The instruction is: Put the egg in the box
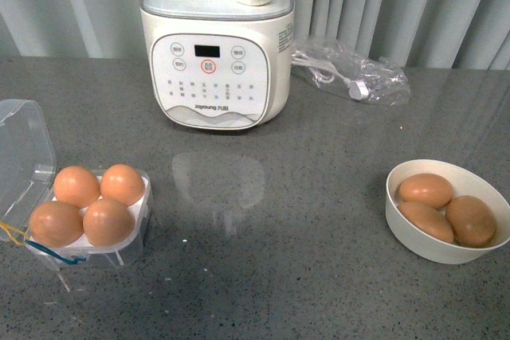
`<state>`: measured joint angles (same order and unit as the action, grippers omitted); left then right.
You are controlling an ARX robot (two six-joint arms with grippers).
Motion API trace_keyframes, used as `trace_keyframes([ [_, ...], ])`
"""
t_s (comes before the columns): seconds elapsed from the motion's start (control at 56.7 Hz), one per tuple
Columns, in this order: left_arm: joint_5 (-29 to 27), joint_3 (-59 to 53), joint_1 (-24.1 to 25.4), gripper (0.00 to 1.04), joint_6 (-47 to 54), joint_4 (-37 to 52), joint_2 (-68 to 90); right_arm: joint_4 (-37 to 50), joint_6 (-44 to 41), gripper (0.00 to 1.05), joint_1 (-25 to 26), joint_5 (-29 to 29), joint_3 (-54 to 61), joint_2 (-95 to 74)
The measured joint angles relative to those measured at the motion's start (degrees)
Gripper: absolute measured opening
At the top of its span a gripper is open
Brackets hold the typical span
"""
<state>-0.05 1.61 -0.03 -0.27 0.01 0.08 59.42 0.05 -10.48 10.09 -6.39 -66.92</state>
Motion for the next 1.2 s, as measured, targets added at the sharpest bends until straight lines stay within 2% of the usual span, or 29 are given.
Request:
trace_keyframes([
  [0.335, 0.0, 0.0, 0.0, 0.98, 0.0, 0.0, 0.0, -13.2, 0.0, 0.03, 5.0, -4.9, 4.7, 18.1],
  [0.388, 0.0, 0.0, 0.0, 0.98, 0.0, 0.0, 0.0, -15.7, 0.0, 0.03, 7.5, -8.9, 5.2, 20.9],
  [0.476, 0.0, 0.0, 0.0, 0.98, 0.0, 0.0, 0.0, -19.2, 0.0, 0.03, 10.0, -9.7, 5.7, 25.1],
  [0.935, 0.0, 0.0, 0.0, 0.98, 0.0, 0.0, 0.0, -35.4, 0.0, 0.03, 10.3, -10.0, 6.1, 42.8],
  [1.199, 0.0, 0.0, 0.0, 0.98, 0.0, 0.0, 0.0, -41.9, 0.0, 0.03, 10.3, -10.0, 6.1, 49.5],
])
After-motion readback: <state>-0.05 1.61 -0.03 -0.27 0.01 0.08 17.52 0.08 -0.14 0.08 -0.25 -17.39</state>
